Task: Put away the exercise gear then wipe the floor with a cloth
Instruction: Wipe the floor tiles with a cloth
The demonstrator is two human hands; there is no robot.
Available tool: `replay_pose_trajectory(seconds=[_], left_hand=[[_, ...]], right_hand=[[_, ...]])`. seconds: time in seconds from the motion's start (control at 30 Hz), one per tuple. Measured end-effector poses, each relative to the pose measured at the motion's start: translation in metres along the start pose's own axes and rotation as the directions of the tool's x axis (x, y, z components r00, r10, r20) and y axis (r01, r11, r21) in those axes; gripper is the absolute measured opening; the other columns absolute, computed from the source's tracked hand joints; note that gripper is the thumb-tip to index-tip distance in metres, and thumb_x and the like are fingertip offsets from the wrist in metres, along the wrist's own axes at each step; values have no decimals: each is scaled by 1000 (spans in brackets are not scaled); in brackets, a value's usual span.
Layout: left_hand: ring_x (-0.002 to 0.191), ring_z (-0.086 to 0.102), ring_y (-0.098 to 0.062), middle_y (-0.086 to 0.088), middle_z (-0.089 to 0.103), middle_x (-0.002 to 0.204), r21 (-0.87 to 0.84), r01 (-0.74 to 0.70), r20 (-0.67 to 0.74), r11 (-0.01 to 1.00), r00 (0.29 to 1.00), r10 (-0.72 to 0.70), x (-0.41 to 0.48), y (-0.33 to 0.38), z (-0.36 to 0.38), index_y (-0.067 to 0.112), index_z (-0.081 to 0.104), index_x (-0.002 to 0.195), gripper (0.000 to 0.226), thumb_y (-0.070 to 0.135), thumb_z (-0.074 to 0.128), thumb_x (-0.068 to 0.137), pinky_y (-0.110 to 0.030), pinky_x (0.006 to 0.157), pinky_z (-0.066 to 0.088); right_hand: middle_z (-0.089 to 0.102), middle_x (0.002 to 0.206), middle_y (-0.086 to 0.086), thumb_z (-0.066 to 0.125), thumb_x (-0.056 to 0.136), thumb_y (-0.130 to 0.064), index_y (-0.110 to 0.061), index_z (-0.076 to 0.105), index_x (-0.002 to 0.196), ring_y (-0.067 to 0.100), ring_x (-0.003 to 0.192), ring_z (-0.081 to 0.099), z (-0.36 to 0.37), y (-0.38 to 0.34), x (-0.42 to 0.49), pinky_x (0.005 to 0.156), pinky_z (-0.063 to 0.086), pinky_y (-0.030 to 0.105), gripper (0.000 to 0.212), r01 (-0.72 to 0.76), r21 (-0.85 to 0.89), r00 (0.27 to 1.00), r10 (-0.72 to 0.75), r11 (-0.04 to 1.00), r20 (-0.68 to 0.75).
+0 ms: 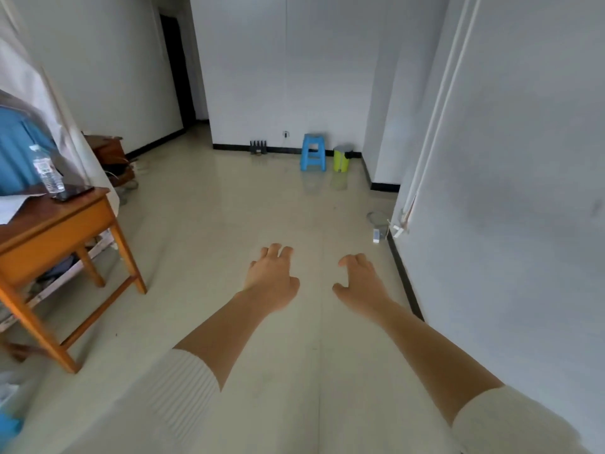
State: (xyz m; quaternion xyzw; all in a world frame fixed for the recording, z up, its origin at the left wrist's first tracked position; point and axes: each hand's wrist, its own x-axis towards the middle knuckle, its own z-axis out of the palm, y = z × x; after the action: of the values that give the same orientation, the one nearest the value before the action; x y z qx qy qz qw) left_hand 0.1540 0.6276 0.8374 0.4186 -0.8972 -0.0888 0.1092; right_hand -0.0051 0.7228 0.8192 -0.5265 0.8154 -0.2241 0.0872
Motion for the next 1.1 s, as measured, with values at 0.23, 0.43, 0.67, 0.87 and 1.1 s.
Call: replay_pose_trajectory(seconds=[0.23,0.43,0.67,0.87,1.1], left_hand=[[132,28,-23,-3,30,146,-39,51,-37,998,998,-53,173,-80,-12,18,32,140,56,20,47,86,-36,102,34],[133,28,-23,-3,29,147,-38,66,-85,997,994,-69,328,-135,-1,18,28,141,57,20,46,87,-37,105,33],[134,26,-25,-5,25,149,4,127,-80,992,989,-126,557,-179,16,20,22,142,61,23,47,86,-40,104,32],[134,26,-24,-6,23,150,-18,159,-119,987,980,-160,739,-210,6,21,20,144,62,23,46,88,-39,104,31],[133,27,-25,-7,22,149,-22,174,-210,984,962,-175,939,-262,8,21,15,145,62,23,43,90,-40,104,34]], right_hand=[[38,132,2,53,89,-23,-14,38,135,19,124,36,25,-33,199,98,39,33,49,34,-16,998,-33,999,56],[38,135,2,52,91,-28,-16,34,140,21,126,37,46,-37,371,102,37,36,53,75,-99,996,-69,992,62],[37,136,1,54,89,-30,-17,34,139,21,125,36,55,-20,608,103,36,36,55,109,-77,992,-104,991,66],[38,134,4,54,90,-30,-16,34,139,22,124,37,40,-15,807,101,37,37,55,113,-118,991,-104,987,79],[27,146,1,52,91,-32,-18,26,145,21,131,31,59,-11,1016,105,32,37,62,148,-151,987,-136,978,85]])
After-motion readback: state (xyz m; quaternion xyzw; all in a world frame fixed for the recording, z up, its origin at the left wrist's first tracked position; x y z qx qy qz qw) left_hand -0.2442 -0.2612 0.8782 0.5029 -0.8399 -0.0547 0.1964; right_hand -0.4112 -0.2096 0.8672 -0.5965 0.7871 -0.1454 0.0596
